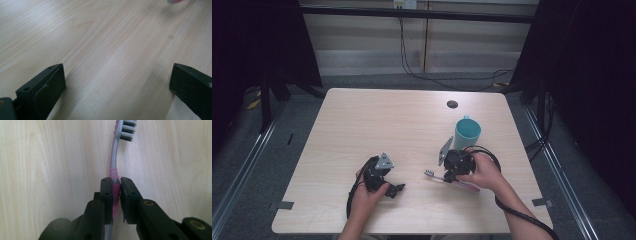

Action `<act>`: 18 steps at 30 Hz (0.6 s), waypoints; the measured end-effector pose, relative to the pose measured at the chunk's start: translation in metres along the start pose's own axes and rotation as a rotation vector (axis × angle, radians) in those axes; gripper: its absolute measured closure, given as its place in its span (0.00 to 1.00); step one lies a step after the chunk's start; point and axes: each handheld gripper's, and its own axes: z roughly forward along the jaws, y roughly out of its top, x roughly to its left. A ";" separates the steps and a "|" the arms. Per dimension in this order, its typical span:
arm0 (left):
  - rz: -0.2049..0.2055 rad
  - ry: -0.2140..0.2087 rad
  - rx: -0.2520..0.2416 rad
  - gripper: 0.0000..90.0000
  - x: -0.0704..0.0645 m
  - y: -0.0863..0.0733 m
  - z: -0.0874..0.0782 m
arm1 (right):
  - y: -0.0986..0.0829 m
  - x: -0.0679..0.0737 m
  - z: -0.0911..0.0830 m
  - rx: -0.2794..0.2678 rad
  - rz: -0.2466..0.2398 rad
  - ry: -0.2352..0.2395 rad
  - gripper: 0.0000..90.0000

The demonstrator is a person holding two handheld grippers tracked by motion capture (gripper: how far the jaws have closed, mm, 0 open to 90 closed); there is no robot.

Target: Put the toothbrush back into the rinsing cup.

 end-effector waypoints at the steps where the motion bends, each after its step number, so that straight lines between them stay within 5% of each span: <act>1: 0.000 0.000 0.000 0.00 0.000 0.000 0.000 | 0.000 0.000 -0.002 -0.010 0.007 -0.007 0.90; 10: 0.000 0.000 0.000 0.00 0.000 0.000 0.000 | -0.009 -0.004 -0.022 -0.098 0.068 -0.025 0.90; 18: 0.005 0.000 0.004 0.00 0.000 0.000 0.000 | -0.012 -0.007 -0.035 -0.169 0.071 -0.058 0.90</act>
